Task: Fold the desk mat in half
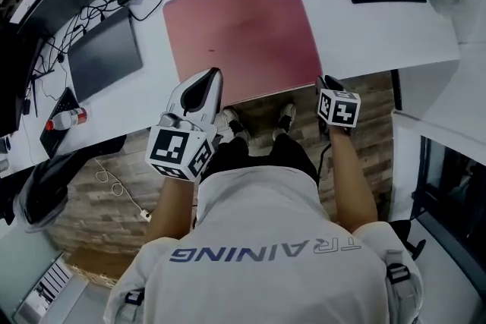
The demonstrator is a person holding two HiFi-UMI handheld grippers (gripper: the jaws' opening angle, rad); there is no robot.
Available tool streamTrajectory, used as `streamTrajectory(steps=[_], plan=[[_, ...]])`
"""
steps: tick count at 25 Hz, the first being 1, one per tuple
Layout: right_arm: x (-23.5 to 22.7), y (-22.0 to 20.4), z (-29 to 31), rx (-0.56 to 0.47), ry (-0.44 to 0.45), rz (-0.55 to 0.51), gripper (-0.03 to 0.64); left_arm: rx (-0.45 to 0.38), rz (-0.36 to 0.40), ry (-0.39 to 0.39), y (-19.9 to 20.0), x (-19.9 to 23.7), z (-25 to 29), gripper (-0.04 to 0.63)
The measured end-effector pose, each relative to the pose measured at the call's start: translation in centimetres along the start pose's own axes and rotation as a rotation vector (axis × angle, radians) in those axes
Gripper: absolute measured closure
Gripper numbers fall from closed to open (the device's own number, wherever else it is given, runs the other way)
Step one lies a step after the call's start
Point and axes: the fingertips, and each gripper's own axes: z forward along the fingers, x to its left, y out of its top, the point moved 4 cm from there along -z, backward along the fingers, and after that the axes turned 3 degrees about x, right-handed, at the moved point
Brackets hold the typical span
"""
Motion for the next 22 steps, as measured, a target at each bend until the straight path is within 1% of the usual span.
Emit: streamTrajectory(steps=[4,6,8,10,14,19,21,22], plan=[[-0.7,-0.2,1.9,0.038,-0.013,0.051,0.508,0.012,-0.016,0.023,-0.4,0.5,-0.5,0.592],[-0.8,0.1,2.6,0.05,-0.027,0.054,0.502,0.017,-0.018,0.033,-0.5,0.8,-0.4,0.592],[-1.0,0.1,3.4,0.076,-0.036,0.057,0.482,0.021,-0.024,0.041,-0.6,1.0,-0.4,0.592],[-1.0,0.0,3.7,0.093,-0.042,0.056,0.482,0.025,-0.029,0.04,-0.8,1.1,-0.3,0.592],[-0.9,-0.2,3.7,0.081,-0.045,0.054,0.483,0.033,-0.035,0.032,-1.0,1.2,-0.3,0.592],[-0.3,-0.1,3.9,0.055,-0.05,0.019,0.512,0.024,-0.017,0.021,-0.8,1.1,-0.3,0.592],[0.2,-0.3,4.0,0.038,-0.049,0.004,0.554,0.022,-0.02,0.019,-0.8,1.0,-0.4,0.592],[0.3,-0.4,3.9,0.028,-0.053,-0.003,0.561,0.02,-0.02,0.017,-0.8,0.9,-0.4,0.592]])
